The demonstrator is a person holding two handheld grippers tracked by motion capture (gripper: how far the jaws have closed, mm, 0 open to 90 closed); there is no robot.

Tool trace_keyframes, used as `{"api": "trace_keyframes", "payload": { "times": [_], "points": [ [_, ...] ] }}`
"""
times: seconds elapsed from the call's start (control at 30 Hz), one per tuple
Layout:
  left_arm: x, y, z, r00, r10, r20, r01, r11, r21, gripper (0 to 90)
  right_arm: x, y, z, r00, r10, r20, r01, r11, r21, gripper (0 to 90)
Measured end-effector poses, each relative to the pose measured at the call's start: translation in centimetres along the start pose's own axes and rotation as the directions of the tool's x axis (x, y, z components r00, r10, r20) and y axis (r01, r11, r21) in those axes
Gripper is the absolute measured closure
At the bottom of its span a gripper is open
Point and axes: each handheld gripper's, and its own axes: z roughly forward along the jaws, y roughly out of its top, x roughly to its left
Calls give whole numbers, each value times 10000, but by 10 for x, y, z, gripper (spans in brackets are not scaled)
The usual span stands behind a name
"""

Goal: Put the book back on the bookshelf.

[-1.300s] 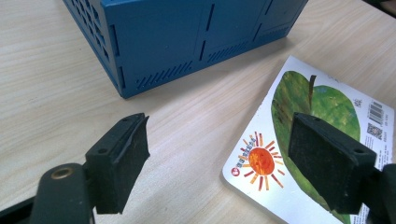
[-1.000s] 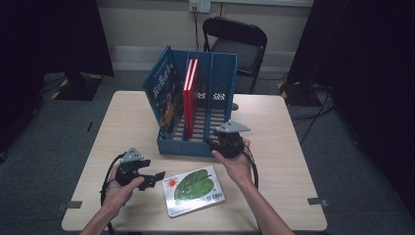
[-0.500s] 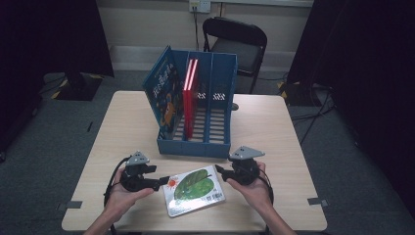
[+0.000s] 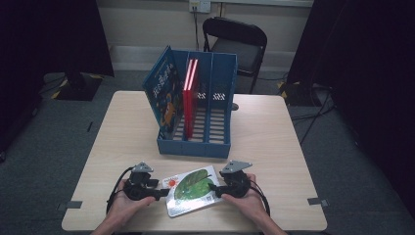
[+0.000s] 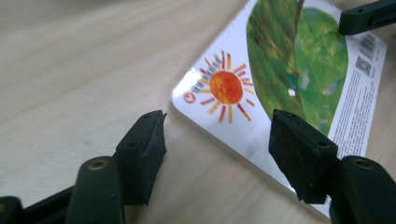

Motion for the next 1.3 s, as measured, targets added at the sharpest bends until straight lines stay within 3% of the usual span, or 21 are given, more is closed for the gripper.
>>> {"api": "trace_keyframes", "payload": {
  "times": [0.07, 0.17, 0.3, 0.57, 0.77, 0.9, 1.13, 1.3],
  "points": [
    [-1, -1, 1, 9999, 75, -73, -76, 9999, -97, 362, 1, 0, 0, 10000, -33, 62, 32, 10000, 41, 333],
    [-2, 0, 4, 9996, 270, -10, -270, 9995, -142, 380, -1, -1, 2, 9992, 301, -269, -301, 9995, 12, 327],
    [-5, 4, 7, 9986, 509, -157, -511, 9987, -75, 373, 5, -1, 3, 9974, 183, -691, -171, 9997, 183, 285],
    [0, 11, 16, 9960, 809, -366, -826, 9955, -469, 372, 14, -5, -3, 9983, 23, -583, 3, 9990, 442, 246],
    [7, 16, 21, 9972, 663, -340, -688, 9946, -776, 408, 18, -7, -7, 9975, -102, -693, 145, 9980, 622, 241],
    [7, 22, 22, 9974, 584, -430, -603, 9971, -461, 399, 19, -9, -8, 9973, -86, -736, 128, 9983, 567, 235],
    [3, 28, 29, 9963, 675, -534, -700, 9965, -461, 290, 19, -12, -8, 9975, 10, -708, 16, 9994, 357, 221],
    [5, 28, 31, 9990, 242, -377, -269, 9970, -731, 267, 19, -13, -8, 9970, 19, -776, 2, 9997, 263, 220]
  ]
}}
